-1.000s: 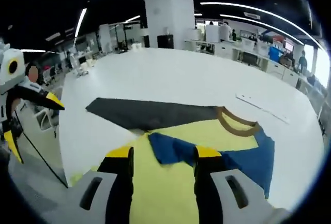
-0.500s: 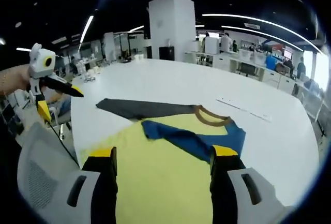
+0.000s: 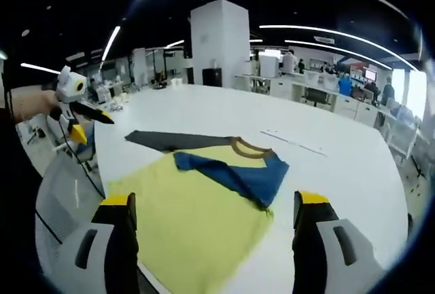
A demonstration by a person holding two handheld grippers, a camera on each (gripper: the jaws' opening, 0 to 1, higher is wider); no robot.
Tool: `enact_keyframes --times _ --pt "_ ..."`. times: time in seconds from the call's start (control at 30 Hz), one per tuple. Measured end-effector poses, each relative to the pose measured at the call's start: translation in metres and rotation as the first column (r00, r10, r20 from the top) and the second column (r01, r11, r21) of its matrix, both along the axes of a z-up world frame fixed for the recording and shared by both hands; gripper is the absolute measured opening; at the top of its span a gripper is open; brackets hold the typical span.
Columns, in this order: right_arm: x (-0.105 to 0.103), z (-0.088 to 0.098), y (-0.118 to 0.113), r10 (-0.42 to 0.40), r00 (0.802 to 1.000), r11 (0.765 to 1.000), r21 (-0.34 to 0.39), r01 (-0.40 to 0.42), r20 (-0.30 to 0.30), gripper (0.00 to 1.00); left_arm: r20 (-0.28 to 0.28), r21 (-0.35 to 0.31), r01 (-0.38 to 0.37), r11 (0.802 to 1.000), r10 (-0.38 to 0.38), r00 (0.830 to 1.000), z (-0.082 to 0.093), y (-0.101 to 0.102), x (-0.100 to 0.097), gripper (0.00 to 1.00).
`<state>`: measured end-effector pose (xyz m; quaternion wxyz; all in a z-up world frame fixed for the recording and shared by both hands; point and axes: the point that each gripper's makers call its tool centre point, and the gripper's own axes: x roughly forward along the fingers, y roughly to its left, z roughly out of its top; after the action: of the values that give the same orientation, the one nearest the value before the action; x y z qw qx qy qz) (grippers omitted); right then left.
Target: Fold the garment on the visible template until the final outline fits inside the template.
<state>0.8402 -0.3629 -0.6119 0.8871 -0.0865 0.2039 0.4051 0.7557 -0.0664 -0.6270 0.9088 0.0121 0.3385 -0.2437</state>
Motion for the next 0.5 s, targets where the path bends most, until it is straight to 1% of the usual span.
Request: enact_keyframes --times 0.13,0.3,0.5 --pt "-0.006 0.009 -0.008 0.006 1.000 1.000 0.013 -0.006 0.005 1.00 0.000 0.005 -0.005 1.000 0.005 1.000 0.001 0.000 0.000 0.87" --pt "-0.016 0.017 -0.015 0.011 1.000 0.999 0.034 -0.011 0.011 1.00 -0.004 0.013 -0.009 1.000 0.009 1.000 0.001 0.000 -0.002 0.87" --pt "-0.030 0.015 -0.026 0.007 1.000 1.000 0.019 -0.007 -0.008 1.00 -0.003 0.016 -0.009 1.000 0.009 1.000 0.002 -0.002 -0.004 0.87"
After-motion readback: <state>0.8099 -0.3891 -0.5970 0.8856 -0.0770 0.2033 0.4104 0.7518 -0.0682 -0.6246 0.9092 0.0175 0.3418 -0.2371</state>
